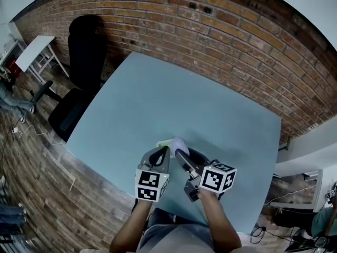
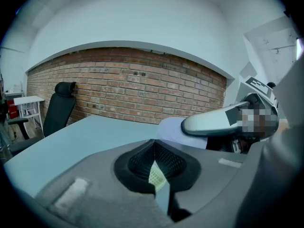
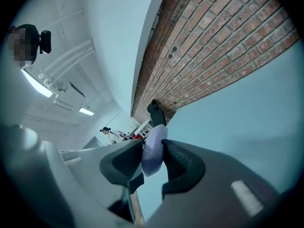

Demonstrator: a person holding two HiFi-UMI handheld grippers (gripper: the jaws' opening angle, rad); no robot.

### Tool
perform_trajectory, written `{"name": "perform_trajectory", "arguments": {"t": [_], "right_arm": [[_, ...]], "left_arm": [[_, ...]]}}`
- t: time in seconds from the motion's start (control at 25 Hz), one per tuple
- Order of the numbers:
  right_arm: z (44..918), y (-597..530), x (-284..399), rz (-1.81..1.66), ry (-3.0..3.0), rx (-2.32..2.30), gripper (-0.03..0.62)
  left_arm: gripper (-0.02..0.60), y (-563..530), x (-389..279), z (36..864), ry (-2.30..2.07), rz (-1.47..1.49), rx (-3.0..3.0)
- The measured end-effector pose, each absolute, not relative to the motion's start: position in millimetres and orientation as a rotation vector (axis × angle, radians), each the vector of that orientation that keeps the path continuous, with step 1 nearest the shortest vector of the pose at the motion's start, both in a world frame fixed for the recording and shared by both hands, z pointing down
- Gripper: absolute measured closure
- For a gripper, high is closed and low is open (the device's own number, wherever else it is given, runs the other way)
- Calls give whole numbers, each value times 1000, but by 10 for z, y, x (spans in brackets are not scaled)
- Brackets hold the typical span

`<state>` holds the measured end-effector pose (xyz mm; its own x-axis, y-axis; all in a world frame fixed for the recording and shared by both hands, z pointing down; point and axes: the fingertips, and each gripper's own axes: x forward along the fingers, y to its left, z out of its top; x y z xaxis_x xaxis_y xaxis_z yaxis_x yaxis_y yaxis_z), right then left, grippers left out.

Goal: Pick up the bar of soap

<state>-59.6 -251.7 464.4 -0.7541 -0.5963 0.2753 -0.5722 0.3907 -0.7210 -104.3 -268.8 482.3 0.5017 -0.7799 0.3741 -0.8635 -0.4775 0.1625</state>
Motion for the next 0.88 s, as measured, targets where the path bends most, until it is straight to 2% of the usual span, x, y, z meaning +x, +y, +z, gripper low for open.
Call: {"name": "perform_trajectory", "arguments": {"t": [0.88], "right_arm": [[3703, -2478, -522, -1030, 2624, -1052, 456]], "left_arm": [[580, -2656, -1026, 3816, -1438, 93, 2546]]}}
